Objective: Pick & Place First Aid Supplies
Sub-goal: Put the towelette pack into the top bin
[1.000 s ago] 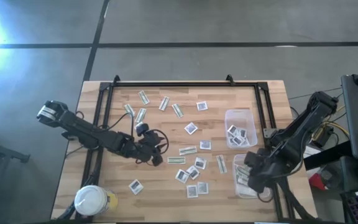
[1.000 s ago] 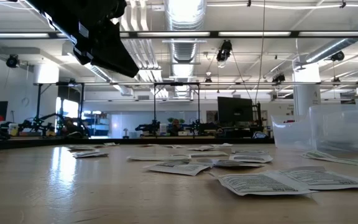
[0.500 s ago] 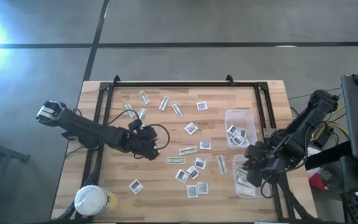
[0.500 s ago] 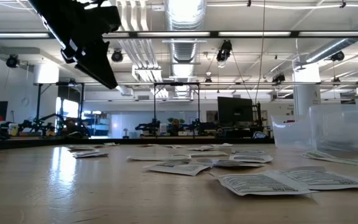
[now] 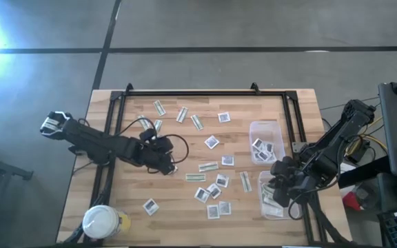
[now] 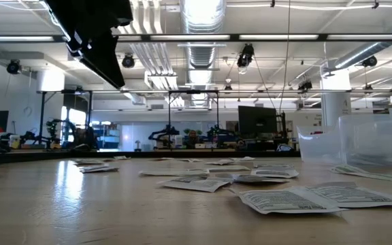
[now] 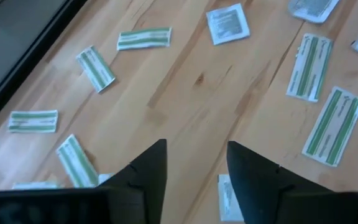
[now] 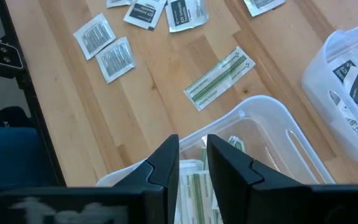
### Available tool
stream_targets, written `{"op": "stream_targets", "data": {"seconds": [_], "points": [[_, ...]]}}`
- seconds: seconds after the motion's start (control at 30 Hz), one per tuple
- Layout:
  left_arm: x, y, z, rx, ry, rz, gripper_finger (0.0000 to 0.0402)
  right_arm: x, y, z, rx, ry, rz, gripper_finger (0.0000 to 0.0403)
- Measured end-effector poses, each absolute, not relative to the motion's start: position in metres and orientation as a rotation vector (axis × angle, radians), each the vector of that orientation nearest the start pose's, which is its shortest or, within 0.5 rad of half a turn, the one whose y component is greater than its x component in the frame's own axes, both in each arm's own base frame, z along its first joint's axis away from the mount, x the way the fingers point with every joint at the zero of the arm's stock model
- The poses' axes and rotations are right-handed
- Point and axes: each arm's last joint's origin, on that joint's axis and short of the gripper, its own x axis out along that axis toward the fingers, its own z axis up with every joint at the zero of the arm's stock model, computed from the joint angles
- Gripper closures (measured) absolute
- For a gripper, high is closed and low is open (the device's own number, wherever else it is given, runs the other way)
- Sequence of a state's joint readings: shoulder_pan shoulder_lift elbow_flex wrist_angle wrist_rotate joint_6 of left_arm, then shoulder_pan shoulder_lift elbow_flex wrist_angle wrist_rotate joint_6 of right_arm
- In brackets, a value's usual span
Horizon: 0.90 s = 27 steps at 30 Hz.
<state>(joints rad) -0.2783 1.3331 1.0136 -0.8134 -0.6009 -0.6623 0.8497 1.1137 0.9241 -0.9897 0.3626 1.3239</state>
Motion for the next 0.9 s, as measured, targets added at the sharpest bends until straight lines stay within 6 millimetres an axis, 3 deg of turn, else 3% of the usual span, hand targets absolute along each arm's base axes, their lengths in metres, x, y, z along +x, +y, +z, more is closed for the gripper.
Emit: {"op": "stream_targets", "data": {"seconds": [0.23,0.5,0.9], "points": [[0.238,-0.051,0.257,-0.187,0.918,0.636,0.0190,0.134,0.137,0.266,0.520,1.022,-0.262,0.0330],[0.230,-0.052,0.236,-0.242,0.987,0.652,0.0188,0.134,0.137,0.266,0.519,1.020,-0.264,0.0336],[0.217,-0.052,0.205,-0.102,1.083,0.607,0.0188,0.135,0.136,0.266,0.490,0.995,-0.266,0.0325]]}}
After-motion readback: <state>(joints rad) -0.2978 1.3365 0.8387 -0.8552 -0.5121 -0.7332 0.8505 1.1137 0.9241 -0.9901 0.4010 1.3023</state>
